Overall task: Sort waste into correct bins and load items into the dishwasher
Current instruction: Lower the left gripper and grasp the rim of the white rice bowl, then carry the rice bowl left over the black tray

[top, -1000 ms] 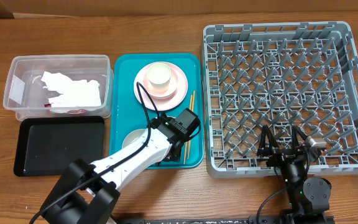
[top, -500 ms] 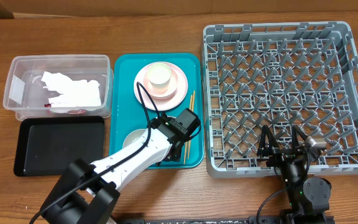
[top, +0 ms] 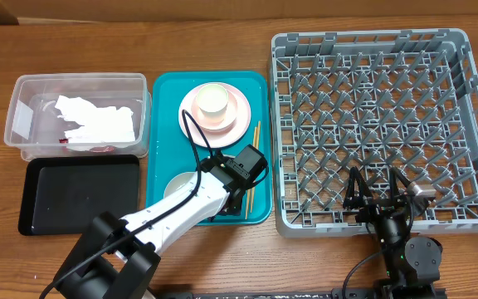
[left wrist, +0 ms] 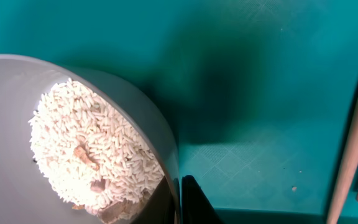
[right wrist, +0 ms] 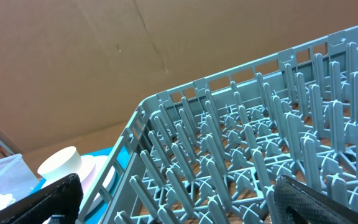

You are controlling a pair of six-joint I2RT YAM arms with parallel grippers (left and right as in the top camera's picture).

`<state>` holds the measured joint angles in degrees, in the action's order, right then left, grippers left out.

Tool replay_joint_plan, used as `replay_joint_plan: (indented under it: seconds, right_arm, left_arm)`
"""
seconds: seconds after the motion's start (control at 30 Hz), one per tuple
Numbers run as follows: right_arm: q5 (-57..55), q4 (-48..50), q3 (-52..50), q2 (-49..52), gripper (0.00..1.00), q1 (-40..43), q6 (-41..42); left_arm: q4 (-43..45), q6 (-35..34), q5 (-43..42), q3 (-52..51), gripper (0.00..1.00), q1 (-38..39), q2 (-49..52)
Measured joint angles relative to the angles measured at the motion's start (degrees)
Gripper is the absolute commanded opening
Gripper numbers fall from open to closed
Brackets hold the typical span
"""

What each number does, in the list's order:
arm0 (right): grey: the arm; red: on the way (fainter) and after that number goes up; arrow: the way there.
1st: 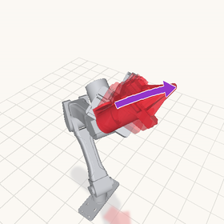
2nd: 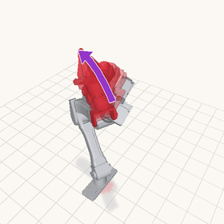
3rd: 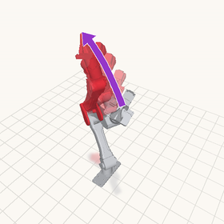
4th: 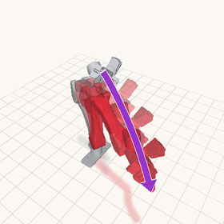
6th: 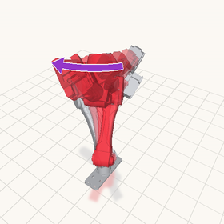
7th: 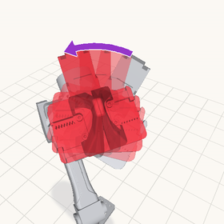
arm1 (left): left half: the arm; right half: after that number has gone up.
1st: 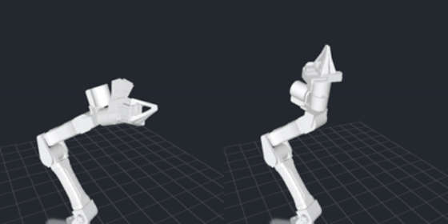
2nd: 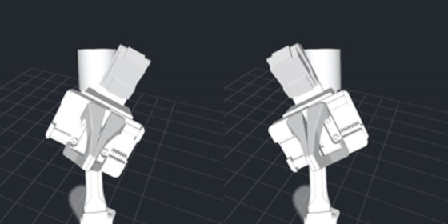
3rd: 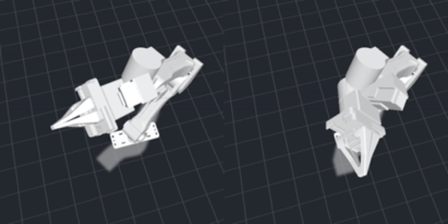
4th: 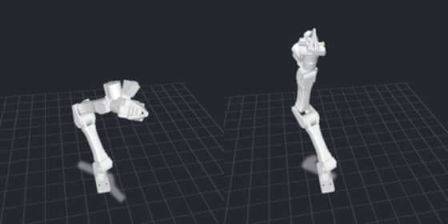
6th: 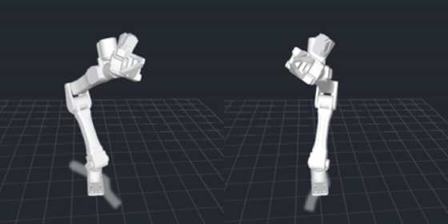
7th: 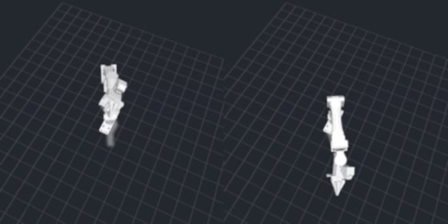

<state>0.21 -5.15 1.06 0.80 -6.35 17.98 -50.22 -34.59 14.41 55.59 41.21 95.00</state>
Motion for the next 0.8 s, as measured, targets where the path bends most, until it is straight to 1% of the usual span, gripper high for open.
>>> replay_joint_plan:
  seconds: [0.1,0.17,0.37,0.53,0.67,0.8]
  right_arm:
    - [0.0,0.0,0.0,0.0,1.00,0.0,0.0]
    - [0.0,0.0,0.0,0.0,1.00,0.0,0.0]
    - [0.0,0.0,0.0,0.0,1.00,0.0,0.0]
    - [0.0,0.0,0.0,0.0,1.00,0.0,0.0]
    - [0.0,0.0,0.0,0.0,1.00,0.0,0.0]
    - [0.0,0.0,0.0,0.0,1.00,0.0,0.0]
  left_arm:
    - [0.6,0.0,0.0,-0.6,0.08,0.0,0.0]
    - [0.6,0.0,0.0,-0.9,0.04,0.0,0.0]
    - [0.6,0.0,0.0,-1.0,0.04,0.0,0.0]
    - [-1.0,0.0,-0.2,-0.5,0.04,0.0,0.0]
    - [-4.1,0.0,-1.4,2.4,0.04,0.0,0.0]
    - [-8.1,0.0,-2.0,7.5,0.04,0.0,-0.1]
